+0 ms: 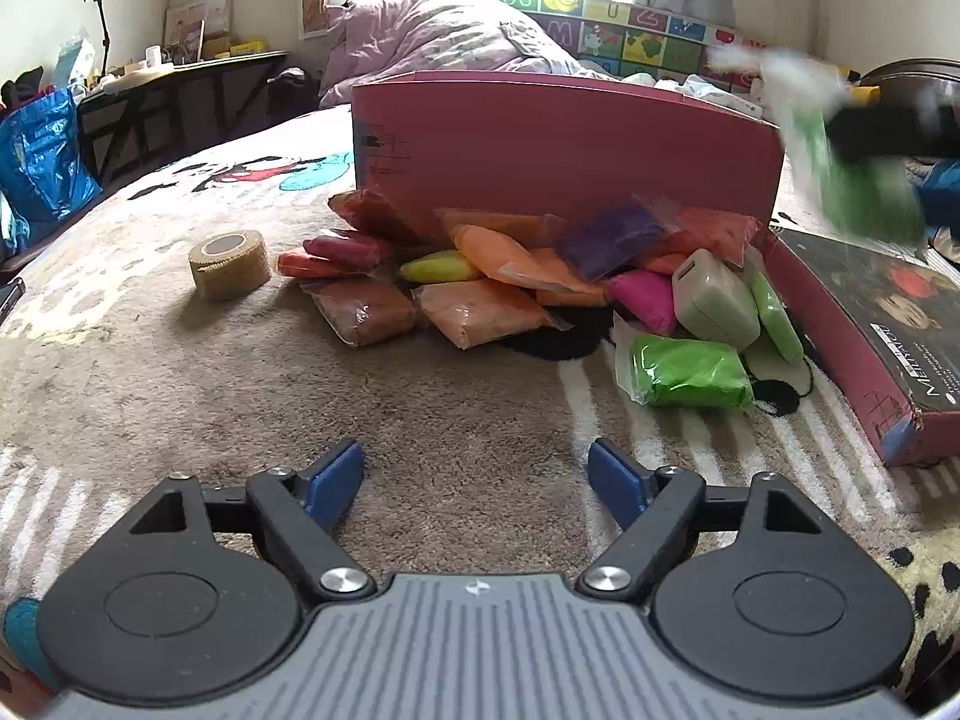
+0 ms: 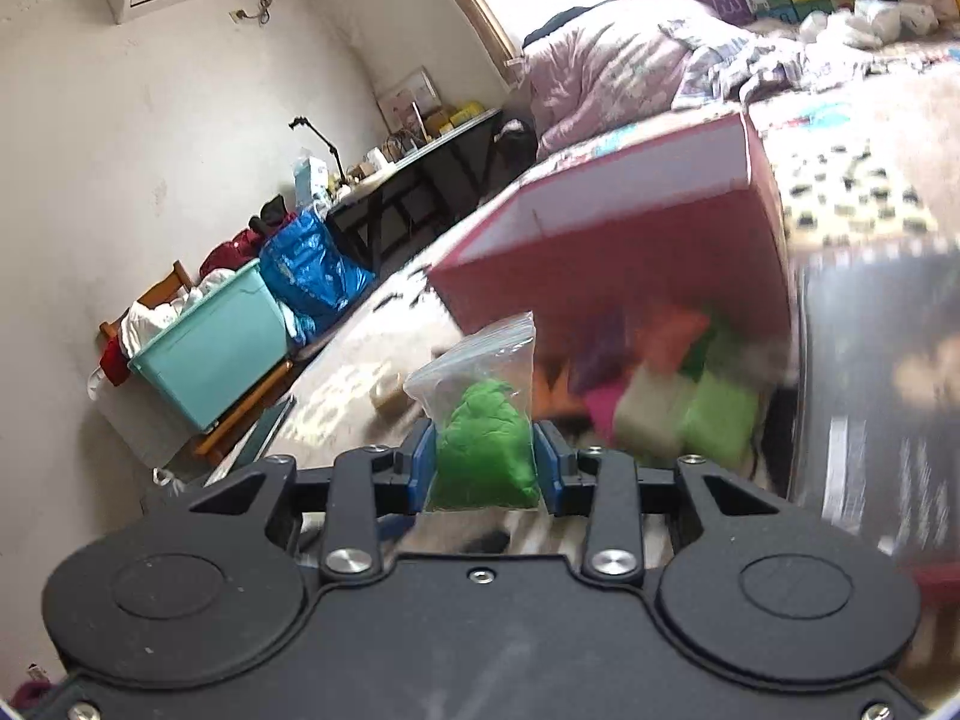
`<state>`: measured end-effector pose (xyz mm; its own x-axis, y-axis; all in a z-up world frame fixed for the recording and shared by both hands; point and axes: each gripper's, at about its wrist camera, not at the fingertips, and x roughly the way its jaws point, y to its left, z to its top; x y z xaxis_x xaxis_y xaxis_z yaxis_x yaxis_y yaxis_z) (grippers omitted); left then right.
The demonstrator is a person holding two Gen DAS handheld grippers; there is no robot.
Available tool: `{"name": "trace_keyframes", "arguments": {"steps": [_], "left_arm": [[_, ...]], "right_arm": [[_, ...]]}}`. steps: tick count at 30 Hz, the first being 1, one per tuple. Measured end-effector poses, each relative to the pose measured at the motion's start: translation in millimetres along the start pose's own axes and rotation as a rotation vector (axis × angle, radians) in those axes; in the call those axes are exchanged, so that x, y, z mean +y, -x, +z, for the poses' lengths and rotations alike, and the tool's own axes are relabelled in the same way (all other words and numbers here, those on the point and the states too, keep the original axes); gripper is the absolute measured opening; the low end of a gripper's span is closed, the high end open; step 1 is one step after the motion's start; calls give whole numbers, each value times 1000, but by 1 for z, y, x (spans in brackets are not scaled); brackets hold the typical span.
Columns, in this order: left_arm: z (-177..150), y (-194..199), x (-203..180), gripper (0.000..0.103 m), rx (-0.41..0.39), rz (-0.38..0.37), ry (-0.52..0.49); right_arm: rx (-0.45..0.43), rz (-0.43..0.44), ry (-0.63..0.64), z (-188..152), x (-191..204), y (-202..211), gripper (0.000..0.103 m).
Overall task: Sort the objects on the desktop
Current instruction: 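Lift the green dough bag with the right gripper toward the pink box, then lower the green bag into the pink box and open the right gripper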
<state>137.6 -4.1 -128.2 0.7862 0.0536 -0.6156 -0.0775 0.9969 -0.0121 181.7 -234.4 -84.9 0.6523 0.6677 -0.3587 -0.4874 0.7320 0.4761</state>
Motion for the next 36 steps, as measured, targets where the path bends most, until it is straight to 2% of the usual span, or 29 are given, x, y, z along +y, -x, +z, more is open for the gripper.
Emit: {"name": "trace_keyframes", "arguments": {"steps": [9, 14, 18, 24, 30, 36], "left_arm": [[-1, -1, 0, 86, -1, -6, 2], [0, -2, 1, 88, 2, -14, 7], [1, -4, -1, 94, 8, -22, 8], [3, -8, -5, 102, 20, -19, 12], [6, -11, -7, 102, 27, -13, 15], [5, -11, -8, 102, 27, -13, 12]], "right_arm": [[-77, -47, 59, 71, -1, -6, 35], [-86, -87, 78, 95, -3, -21, 35], [-75, -127, 96, 110, -3, -41, 35], [-47, -204, 128, 123, -9, -72, 35], [-20, -301, 135, 122, -23, -102, 35], [58, -399, 135, 112, -36, -121, 38]]}}
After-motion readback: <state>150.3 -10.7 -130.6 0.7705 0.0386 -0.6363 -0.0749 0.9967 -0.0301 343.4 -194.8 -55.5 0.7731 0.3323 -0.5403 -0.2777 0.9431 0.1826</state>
